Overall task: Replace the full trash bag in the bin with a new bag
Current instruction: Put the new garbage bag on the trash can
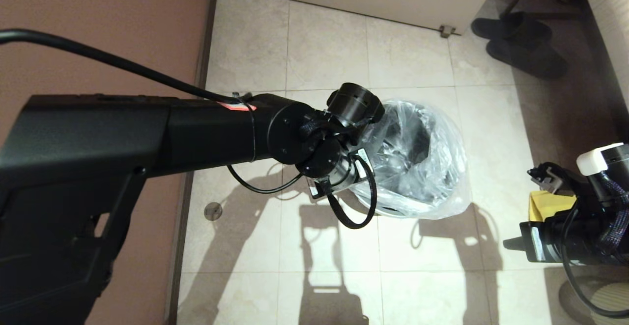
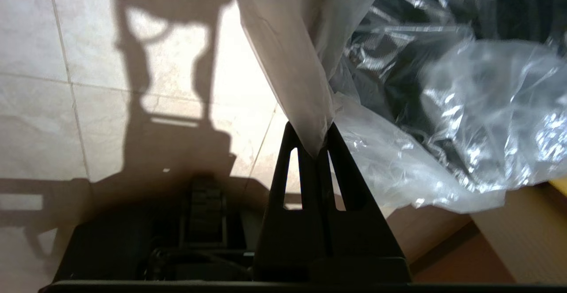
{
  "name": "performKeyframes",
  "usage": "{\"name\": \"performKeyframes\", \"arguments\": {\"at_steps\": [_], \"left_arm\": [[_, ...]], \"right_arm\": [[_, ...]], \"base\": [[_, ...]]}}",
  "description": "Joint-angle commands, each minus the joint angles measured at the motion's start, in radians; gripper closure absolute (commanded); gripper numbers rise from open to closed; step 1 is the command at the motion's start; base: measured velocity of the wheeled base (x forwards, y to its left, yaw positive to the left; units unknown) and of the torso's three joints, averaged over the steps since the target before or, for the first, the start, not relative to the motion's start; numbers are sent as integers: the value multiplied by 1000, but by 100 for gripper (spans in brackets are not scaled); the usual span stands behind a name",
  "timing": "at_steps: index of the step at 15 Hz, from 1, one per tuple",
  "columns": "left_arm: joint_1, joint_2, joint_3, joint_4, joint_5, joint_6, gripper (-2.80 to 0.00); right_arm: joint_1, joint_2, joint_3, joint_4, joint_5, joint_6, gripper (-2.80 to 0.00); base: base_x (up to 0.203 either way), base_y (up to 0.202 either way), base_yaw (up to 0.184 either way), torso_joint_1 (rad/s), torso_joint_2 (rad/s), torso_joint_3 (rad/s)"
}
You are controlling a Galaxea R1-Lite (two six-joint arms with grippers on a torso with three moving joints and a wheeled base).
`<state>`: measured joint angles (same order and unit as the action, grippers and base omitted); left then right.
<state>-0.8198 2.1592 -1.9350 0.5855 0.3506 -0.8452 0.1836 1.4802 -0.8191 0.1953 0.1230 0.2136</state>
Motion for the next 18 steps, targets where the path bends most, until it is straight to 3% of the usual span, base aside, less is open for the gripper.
{"name": "performKeyframes", "arguments": {"at_steps": [1,7,12,13,18], "left_arm": [[-8,-13,10,20,1,-7,0],[-51,-27,106,48,-14,-20,0],[-37,39,111,47,-15,-22,0],[-33,41,111,47,-13,-20,-280],[-34,-21,115,56,-13,-18,-280]], "right_arm": [[0,-3,0,1,1,1,0],[1,-15,3,1,9,3,0],[-17,-33,3,-1,33,3,0],[-27,-34,3,-1,38,3,0],[-39,-55,3,0,41,3,0]], "base": [[0,0,0,0,0,0],[0,0,0,0,0,0],[0,0,0,0,0,0],[0,0,0,0,0,0],[0,0,0,0,0,0]]}}
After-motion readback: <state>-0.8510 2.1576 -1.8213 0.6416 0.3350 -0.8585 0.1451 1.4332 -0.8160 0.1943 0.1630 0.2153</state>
